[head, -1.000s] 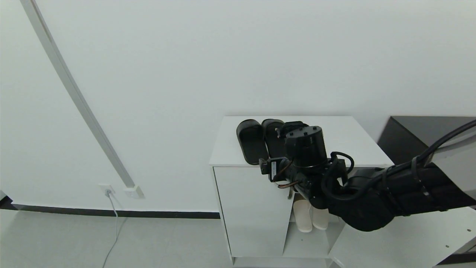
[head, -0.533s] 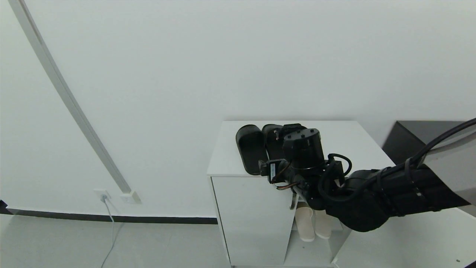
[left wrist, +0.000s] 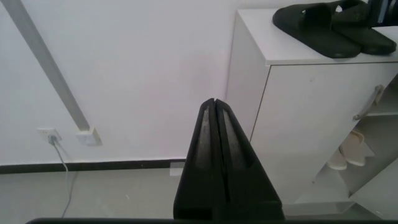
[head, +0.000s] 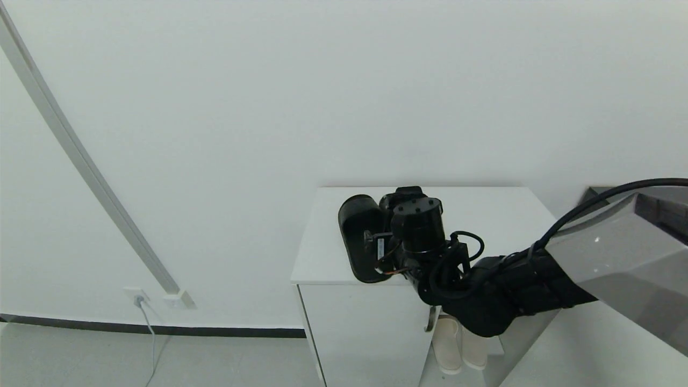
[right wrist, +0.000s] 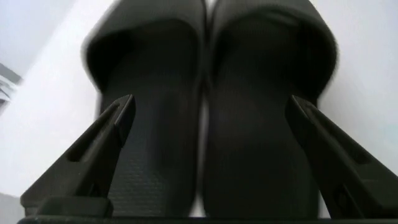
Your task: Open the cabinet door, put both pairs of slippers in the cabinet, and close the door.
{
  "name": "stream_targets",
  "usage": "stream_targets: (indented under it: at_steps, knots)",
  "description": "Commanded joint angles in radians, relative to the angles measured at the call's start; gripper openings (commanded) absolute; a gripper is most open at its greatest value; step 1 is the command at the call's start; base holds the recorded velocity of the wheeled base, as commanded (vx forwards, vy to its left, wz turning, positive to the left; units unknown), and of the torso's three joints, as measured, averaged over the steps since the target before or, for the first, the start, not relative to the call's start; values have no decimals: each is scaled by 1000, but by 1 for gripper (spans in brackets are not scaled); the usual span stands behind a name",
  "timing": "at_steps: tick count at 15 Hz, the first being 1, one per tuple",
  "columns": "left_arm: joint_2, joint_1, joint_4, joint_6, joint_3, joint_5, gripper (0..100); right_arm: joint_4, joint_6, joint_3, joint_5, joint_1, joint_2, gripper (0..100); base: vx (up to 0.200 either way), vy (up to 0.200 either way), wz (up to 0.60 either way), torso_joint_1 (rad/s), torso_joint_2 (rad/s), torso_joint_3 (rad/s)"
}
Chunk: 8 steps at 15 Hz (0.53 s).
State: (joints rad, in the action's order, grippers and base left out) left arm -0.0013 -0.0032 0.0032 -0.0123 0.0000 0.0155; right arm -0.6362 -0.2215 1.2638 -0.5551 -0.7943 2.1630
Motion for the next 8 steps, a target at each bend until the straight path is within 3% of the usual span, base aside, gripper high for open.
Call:
stream_targets:
  at_steps: [1,8]
  knots:
    - [1,0,0,0,0,-2,0,0,1,49,0,3,61,100,0,0,0,0,0,0]
    - [1,0,0,-1,0,0,0,38,33,244,0,36,181,100,0,0,0,0,0,0]
